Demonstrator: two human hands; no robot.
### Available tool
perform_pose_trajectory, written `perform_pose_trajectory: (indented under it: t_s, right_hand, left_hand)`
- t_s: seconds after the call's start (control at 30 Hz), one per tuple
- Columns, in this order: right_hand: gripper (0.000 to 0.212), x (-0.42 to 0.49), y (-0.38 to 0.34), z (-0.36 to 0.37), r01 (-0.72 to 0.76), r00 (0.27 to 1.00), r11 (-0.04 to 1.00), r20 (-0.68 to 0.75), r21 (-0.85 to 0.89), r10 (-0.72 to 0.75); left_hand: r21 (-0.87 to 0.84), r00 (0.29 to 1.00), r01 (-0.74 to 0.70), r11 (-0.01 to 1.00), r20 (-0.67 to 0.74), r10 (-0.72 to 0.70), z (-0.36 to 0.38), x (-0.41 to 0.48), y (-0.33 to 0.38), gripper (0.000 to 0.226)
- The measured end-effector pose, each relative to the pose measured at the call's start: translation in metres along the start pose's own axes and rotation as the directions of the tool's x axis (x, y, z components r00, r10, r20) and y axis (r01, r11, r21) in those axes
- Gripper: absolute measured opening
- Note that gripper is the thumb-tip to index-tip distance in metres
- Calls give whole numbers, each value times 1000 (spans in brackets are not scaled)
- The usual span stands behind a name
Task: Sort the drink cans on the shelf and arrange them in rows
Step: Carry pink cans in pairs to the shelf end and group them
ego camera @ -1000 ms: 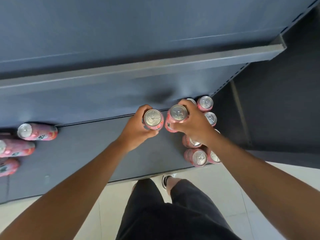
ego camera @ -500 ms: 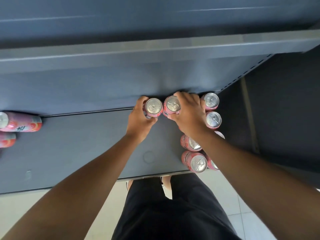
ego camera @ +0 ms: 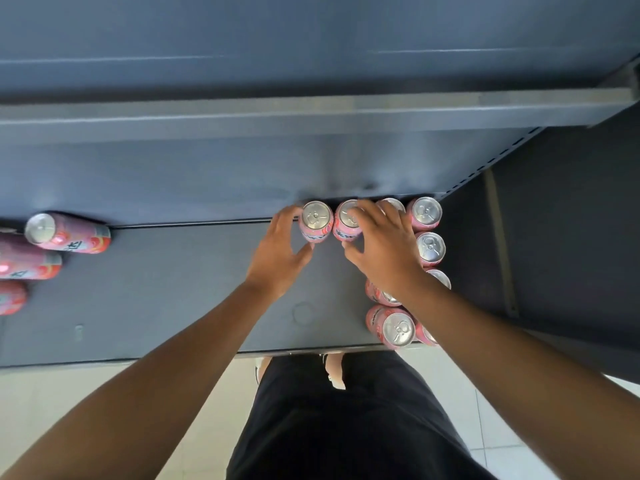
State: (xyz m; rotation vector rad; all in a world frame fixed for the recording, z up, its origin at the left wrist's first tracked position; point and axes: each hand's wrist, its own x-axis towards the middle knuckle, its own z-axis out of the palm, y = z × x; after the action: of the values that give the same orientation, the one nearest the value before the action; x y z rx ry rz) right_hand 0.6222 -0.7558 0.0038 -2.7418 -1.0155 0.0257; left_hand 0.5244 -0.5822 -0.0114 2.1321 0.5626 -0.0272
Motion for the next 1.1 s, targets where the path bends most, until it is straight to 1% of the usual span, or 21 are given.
perform_pose_trajectory:
  t_s: [0.07, 0.1, 0.2, 0.27, 0.4, 0.5, 0.6, 0.7, 0.8, 0.97, 1.1]
  right_hand:
    - [39, -5, -5, -14, 72, 997, 997, 3, 4, -72]
    - [39, -7, -9, -22, 106, 994, 994, 6, 9, -106]
    - [43, -11, -24, -45, 188, 982, 982, 18, 31, -189]
    - [42, -11, -36, -59, 239, 970, 970, 35, 49, -241]
    - [43, -10, -66, -77, 323, 944, 944, 48, 62, -326]
    - [44, -11, -95, -83, 346, 935, 936, 67, 60, -350]
    - [41, -15, -129, -87, 358, 918, 931, 152, 74, -366]
    - [37, -22, -171, -85, 395, 897, 917, 193, 57, -398]
    - [40, -32, -227, -81, 437, 875, 898, 204, 53, -438]
    - [45, -56, -330, -71, 471, 854, 880, 223, 57, -471]
    - [47, -78, -408, -61, 502, 827, 862, 249, 74, -503]
  left_hand:
    - [210, 998, -55, 976, 42, 47, -17, -16, 7, 51]
    - [291, 997, -81, 953, 41, 72, -26, -25, 10, 51]
    - [475, 971, -203, 856, -15, 238, -48, -52, 16, 48]
    - [570, 957, -231, 788, -13, 290, -65, -68, 17, 48]
    - [674, 958, -197, 712, -21, 285, -98, -99, 16, 47]
    - [723, 964, -133, 678, -65, 258, -119, -122, 8, 48]
    - [738, 969, -60, 672, -117, 215, -140, -146, -5, 53]
    - [748, 975, 11, 663, -156, 160, -166, -176, -22, 56]
    - [746, 976, 91, 660, -198, 90, -199, -215, -48, 57]
    - [724, 967, 177, 667, -254, 20, -258, -286, -99, 58]
    - [708, 956, 259, 656, -283, -72, -302, -334, -140, 58]
